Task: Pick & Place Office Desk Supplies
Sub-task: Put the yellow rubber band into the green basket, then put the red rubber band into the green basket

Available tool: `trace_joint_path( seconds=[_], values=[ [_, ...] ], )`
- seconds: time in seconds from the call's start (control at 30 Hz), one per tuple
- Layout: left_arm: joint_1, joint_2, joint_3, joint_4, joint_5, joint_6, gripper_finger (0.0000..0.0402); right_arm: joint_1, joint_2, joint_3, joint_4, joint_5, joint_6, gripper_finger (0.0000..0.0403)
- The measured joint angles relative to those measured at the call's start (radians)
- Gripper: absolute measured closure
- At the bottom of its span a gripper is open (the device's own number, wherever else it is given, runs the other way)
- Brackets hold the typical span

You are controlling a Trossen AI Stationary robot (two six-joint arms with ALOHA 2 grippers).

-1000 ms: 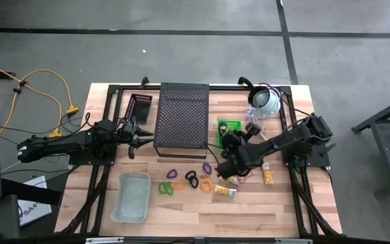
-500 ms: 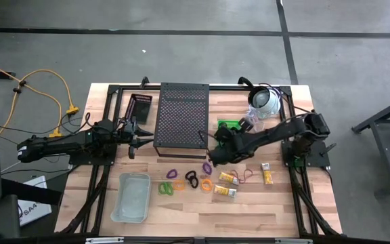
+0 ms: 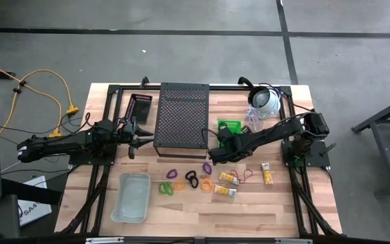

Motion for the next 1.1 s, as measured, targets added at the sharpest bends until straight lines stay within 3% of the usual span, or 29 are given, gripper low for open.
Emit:
trace_joint_path(
  seconds=[0.3,0.63,0.87,1.1],
  values=[
    [0.000,0.000,0.000,0.000,0.000,0.000,0.0284,-0.038,0.000,-0.011,0.002,-0.038,0.022,0.0395],
    [0.000,0.000,0.000,0.000,0.000,0.000,0.0284,-0.047,0.000,-0.011,0.014,-0.006,0.024,0.0314],
    [0.000,0.000,0.000,0.000,0.000,0.000,0.0284,-0.043,0.000,-0.011,0.013,-0.009,0.024,0.0289],
    [0.000,0.000,0.000,0.000,0.000,0.000,0.0284,0.010,0.000,-0.011,-0.038,-0.119,0.048,0.0290]
  ],
)
